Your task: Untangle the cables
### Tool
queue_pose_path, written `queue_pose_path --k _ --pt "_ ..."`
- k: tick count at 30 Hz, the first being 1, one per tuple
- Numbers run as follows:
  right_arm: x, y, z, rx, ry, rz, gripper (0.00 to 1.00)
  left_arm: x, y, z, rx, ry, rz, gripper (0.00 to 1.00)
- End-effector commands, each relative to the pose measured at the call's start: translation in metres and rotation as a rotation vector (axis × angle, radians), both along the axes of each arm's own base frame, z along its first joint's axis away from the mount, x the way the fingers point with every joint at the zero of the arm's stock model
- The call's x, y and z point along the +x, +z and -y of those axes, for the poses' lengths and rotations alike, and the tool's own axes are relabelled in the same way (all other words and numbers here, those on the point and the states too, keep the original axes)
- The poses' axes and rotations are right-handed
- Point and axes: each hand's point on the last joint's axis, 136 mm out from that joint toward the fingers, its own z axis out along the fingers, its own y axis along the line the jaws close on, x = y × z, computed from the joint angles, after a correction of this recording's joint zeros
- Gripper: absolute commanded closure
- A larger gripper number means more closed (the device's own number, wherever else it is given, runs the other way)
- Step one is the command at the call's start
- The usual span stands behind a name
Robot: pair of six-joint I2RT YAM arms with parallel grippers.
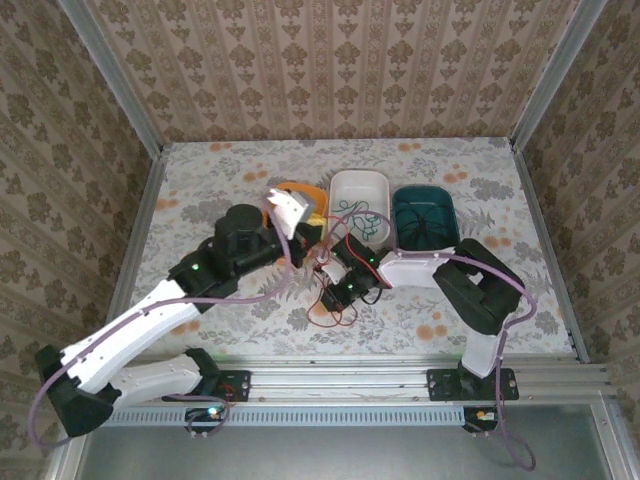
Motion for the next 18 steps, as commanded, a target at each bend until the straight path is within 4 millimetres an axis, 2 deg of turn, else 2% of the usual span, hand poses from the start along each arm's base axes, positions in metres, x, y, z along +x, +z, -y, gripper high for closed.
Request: queue_pose_path --k 1,4,7,11,18 --pt "-0.012 -0.017 0.035 -0.099 -0.073 -0.038 1.00 0.034 0.052 -0.056 -0.114 0.265 0.113 1.00" --pt "-0.019 -0.023 0.047 -0.120 -0.105 -0.058 1.00 0.054 0.074 -0.087 -0.193 0.358 0.122 1.00" --pt "-0.019 -0.028 0.056 -0.150 -0.141 -0.055 1.00 0.075 0.078 -0.106 -0.219 0.416 0.106 1.00" --pt "-0.015 -0.027 0.060 -0.157 -0.165 -0.036 1.00 0.105 0.049 -0.100 -0.126 0.430 0.035 1.00" --pt "-0.006 -0.009 0.064 -0.133 -0.198 0.018 1.00 0.139 -0.009 -0.089 -0.059 0.464 -0.049 1.00"
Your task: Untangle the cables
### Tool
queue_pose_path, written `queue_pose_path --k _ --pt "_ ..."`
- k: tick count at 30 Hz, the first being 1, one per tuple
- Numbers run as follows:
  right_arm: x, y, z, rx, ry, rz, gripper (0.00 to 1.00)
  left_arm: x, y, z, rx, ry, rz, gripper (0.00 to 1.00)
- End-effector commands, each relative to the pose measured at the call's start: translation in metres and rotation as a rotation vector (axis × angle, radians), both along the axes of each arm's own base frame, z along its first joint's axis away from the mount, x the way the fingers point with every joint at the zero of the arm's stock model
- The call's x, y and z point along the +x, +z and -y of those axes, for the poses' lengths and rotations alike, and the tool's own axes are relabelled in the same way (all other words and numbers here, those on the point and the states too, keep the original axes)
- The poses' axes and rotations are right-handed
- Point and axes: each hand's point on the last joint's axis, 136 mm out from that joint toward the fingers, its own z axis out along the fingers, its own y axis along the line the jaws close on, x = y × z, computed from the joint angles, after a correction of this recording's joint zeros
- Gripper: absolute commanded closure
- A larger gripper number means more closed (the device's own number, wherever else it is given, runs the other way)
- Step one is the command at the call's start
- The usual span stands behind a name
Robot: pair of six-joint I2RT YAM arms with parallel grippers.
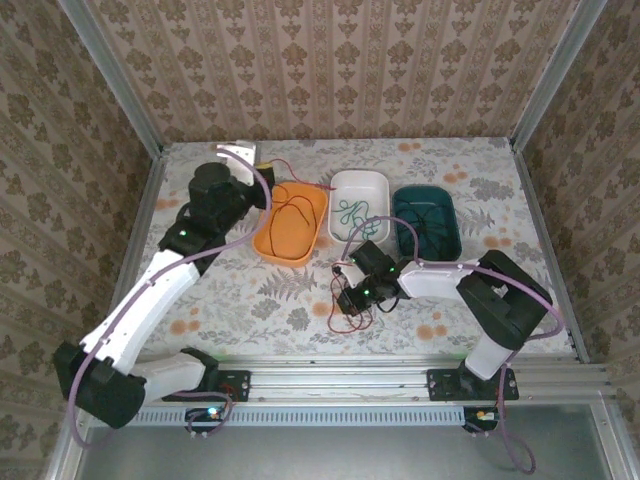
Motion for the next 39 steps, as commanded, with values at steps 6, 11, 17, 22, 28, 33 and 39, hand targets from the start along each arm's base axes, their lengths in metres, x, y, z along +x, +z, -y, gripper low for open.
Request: queue_pose_path --k 6,11,17,22,28,33,39 --pt "-0.002 -0.001 0.027 -0.086 -0.061 0.006 1.00 0.019 -0.047 -0.002 -0.038 0.054 -0.048 1.00" --pt "-0.002 0.002 0.026 -0.077 -0.059 0.013 1.00 0.025 -0.081 -0.022 -0.165 0.091 -0.116 1.00" --pt "0.000 0.005 0.024 -0.070 -0.057 0.016 1.00 0.021 -0.129 -0.022 -0.083 0.086 -0.212 1.00" --pt "0.001 0.006 0.024 -0.068 -0.059 0.022 1.00 0.018 -0.143 -0.002 0.012 0.028 -0.220 1.00" --pt "0.002 0.005 0.025 -0.073 -0.068 0.025 1.00 0.018 -0.170 0.026 0.217 -0.029 -0.265 1.00" --pt "0.003 0.007 0.028 -0.078 -0.072 0.032 1.00 0.016 -0.204 0.038 0.233 -0.103 -0.382 1.00" --pt "0.003 0.006 0.030 -0.085 -0.076 0.035 1.00 0.022 -0.222 0.021 0.206 -0.020 -0.450 1.00"
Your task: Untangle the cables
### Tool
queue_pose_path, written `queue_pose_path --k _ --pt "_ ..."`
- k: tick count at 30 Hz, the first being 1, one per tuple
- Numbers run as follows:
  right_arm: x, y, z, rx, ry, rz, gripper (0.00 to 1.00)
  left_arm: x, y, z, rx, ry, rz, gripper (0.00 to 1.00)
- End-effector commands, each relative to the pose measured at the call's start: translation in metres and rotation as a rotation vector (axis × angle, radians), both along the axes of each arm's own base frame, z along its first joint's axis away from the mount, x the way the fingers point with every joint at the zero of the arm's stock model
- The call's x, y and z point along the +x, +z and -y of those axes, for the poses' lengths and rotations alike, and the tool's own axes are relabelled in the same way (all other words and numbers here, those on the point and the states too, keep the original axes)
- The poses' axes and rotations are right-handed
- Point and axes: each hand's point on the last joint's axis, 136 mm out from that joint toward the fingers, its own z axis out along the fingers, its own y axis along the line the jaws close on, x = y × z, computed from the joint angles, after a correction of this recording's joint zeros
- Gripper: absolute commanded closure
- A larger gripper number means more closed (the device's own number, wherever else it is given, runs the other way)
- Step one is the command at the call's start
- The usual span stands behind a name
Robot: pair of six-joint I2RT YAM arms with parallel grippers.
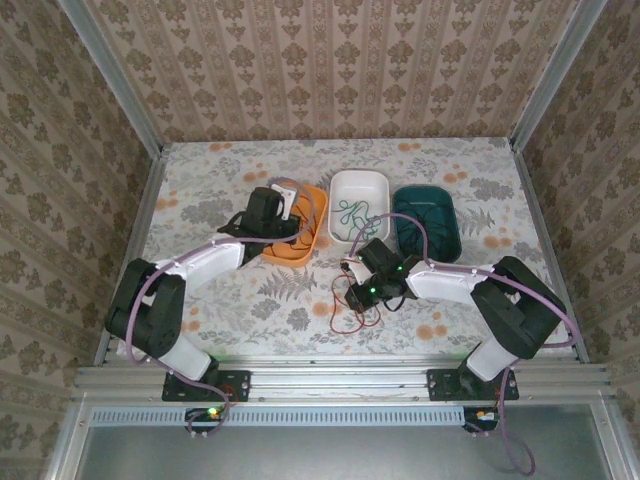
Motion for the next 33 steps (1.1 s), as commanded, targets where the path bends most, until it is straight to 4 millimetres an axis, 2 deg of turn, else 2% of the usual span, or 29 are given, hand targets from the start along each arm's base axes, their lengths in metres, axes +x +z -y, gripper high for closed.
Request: queue_pose_path --k 1,5,6,10,12,14,17,22,27,30,33 --pt "-0.004 -0.002 0.011 -0.032 -0.021 -0.008 1.00 0.005 -0.007 -0.018 0.030 0.082 -0.036 0.96" --pt "0.000 0.002 0.010 -0.023 -0.030 0.009 1.00 0.016 -0.012 -0.039 0.136 0.170 -0.051 0.58" --pt "0.001 0.004 0.009 -0.018 -0.033 0.016 1.00 0.017 -0.009 -0.040 0.147 0.168 -0.041 0.54" --pt "0.010 0.017 0.009 0.003 -0.054 0.060 1.00 0.020 0.024 -0.028 0.159 0.127 0.058 0.26" --pt "0.014 0.027 0.008 0.025 -0.062 0.086 1.00 0.019 0.040 -0.025 0.157 0.126 0.101 0.17" --pt "0.018 0.039 0.008 0.048 -0.070 0.112 1.00 0.013 0.054 -0.019 0.120 0.109 0.133 0.14" --pt "0.024 0.063 0.007 0.083 -0.077 0.158 1.00 -0.006 0.069 -0.002 0.003 0.024 0.152 0.11" --pt "0.034 0.127 0.008 0.163 -0.074 0.292 1.00 -0.032 0.074 -0.003 -0.118 0.017 0.150 0.10" --pt "0.037 0.209 0.008 0.305 -0.052 0.441 1.00 -0.052 0.069 0.000 -0.185 -0.018 0.141 0.10" --pt "0.033 0.263 0.010 0.417 -0.043 0.536 1.00 -0.061 0.068 0.009 -0.198 -0.069 0.133 0.10" --pt "0.028 0.306 0.014 0.510 -0.047 0.617 1.00 -0.068 0.068 0.018 -0.204 -0.120 0.130 0.10"
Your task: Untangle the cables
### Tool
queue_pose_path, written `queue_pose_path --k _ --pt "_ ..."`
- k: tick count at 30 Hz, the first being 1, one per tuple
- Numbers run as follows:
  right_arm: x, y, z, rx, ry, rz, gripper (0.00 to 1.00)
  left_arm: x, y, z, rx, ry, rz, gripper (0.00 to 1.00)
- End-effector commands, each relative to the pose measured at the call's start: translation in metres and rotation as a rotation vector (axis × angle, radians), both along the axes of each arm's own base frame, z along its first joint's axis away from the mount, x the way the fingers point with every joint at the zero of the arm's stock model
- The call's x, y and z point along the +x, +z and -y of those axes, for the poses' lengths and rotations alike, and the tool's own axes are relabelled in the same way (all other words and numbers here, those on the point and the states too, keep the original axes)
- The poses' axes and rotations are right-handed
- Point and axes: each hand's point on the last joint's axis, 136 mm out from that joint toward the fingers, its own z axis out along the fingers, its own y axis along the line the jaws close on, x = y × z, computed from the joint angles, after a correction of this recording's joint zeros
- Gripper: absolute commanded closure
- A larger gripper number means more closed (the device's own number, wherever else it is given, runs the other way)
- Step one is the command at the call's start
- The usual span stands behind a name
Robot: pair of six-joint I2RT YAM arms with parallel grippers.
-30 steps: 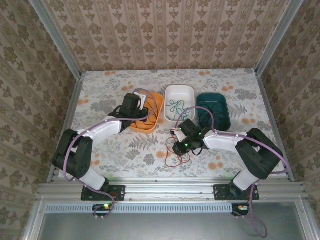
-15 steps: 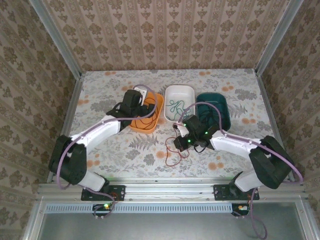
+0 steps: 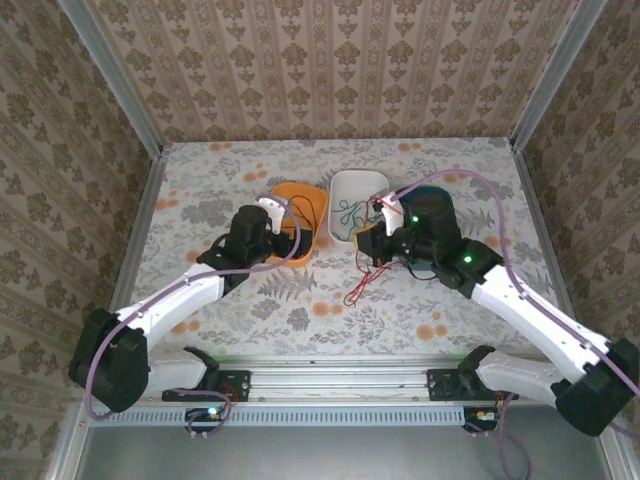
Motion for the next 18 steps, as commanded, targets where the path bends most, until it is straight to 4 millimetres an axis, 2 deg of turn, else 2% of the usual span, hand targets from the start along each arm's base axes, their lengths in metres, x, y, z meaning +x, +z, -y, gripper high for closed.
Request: queue_pose_path --k 1,5,8,12,14,18 --pt "-0.013 0.049 0.001 0.105 0.045 0.089 1.00 -0.009 0.016 0.017 -0.067 -0.079 0.026 0.10" --pt "-0.021 0.086 0.007 0.191 0.046 0.160 1.00 -0.018 0.022 0.031 -0.087 -0.161 0.036 0.11" --pt "-0.020 0.099 0.013 0.212 0.013 0.188 1.00 -0.033 0.031 0.044 -0.115 -0.264 0.043 0.12" --pt "-0.001 0.090 0.026 0.194 -0.131 0.145 1.00 -0.062 0.046 0.061 -0.137 -0.416 0.042 0.13" --pt "0.005 0.081 0.024 0.195 -0.150 0.100 1.00 -0.079 0.052 0.070 -0.120 -0.493 0.038 0.13" --pt "0.009 0.072 0.016 0.225 -0.142 0.054 1.00 -0.101 0.049 0.085 -0.052 -0.586 0.020 0.13"
